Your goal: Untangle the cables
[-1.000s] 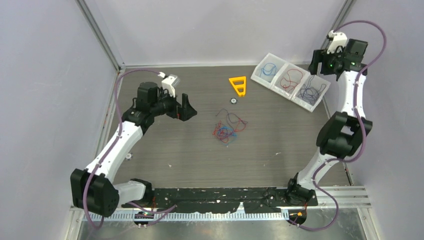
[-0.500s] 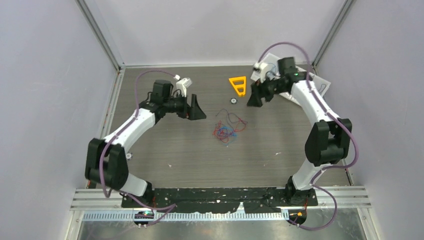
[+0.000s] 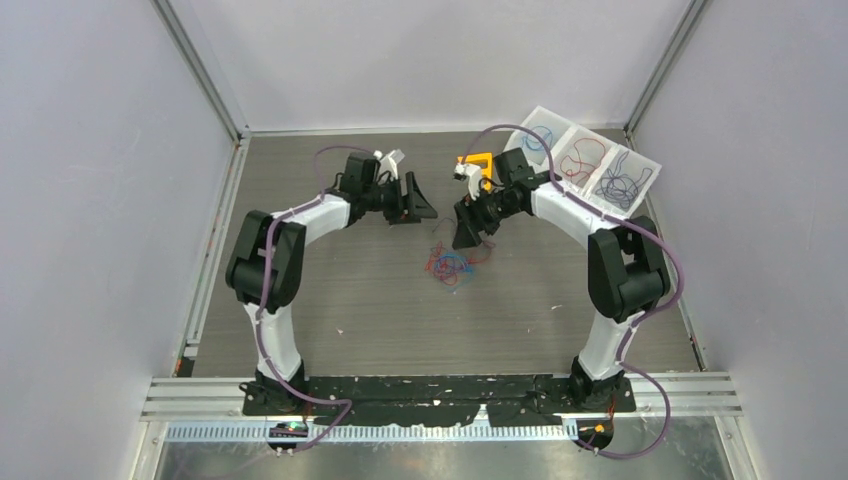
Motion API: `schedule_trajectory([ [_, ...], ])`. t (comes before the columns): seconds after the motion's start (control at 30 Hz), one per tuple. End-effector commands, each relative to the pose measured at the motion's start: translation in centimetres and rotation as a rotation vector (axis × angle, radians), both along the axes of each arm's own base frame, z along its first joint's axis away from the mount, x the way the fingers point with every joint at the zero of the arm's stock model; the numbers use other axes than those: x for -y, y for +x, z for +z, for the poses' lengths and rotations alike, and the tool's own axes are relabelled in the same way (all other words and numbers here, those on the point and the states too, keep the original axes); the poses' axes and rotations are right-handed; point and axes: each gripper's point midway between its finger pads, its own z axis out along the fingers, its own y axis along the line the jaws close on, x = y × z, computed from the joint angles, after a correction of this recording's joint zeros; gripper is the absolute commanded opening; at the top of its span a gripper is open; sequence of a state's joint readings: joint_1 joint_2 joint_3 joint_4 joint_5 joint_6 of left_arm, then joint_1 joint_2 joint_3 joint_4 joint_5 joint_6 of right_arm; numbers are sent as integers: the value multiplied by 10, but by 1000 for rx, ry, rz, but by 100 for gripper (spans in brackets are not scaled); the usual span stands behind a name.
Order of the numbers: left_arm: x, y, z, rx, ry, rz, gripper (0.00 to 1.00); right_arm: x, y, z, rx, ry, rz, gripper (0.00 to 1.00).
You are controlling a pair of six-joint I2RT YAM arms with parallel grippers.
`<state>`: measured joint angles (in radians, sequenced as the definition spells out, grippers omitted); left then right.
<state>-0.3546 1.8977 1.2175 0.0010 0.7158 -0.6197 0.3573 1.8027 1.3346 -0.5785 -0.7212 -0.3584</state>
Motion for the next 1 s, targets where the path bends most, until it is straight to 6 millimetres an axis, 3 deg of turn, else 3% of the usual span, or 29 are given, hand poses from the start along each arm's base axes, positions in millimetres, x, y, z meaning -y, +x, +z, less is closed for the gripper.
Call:
schedule_trajectory([
  [0.0, 25, 36, 9, 56, -57, 21, 66, -18, 4, -7, -21, 35, -29, 74],
  [0.17, 47, 42, -8, 20, -58, -1, 66, -18, 8, -12, -17, 20, -40, 74],
  [0.27, 54, 41, -20, -27, -60, 3, 65, -18, -4, -9, -43, 29, -1, 73],
  [0.37, 48, 32, -1, 29, -151, -11, 66, -16, -23, 6, -41, 66, 44, 73],
  [0.43, 37, 19, 22, 113, -207, -22, 67, -13, -35, 11, -28, 77, 62, 72],
  [0.57, 8, -6, 45, 162, -199, 1, 65, -4, -46, -2, -35, 43, 56, 72],
  [0.73, -1, -34, 26, 112, -123, 10, 61, -5, -26, -21, -31, 14, -26, 68],
  [0.97, 13, -41, -7, -66, -112, 45, 55, -6, -9, -44, -82, -35, -113, 60],
])
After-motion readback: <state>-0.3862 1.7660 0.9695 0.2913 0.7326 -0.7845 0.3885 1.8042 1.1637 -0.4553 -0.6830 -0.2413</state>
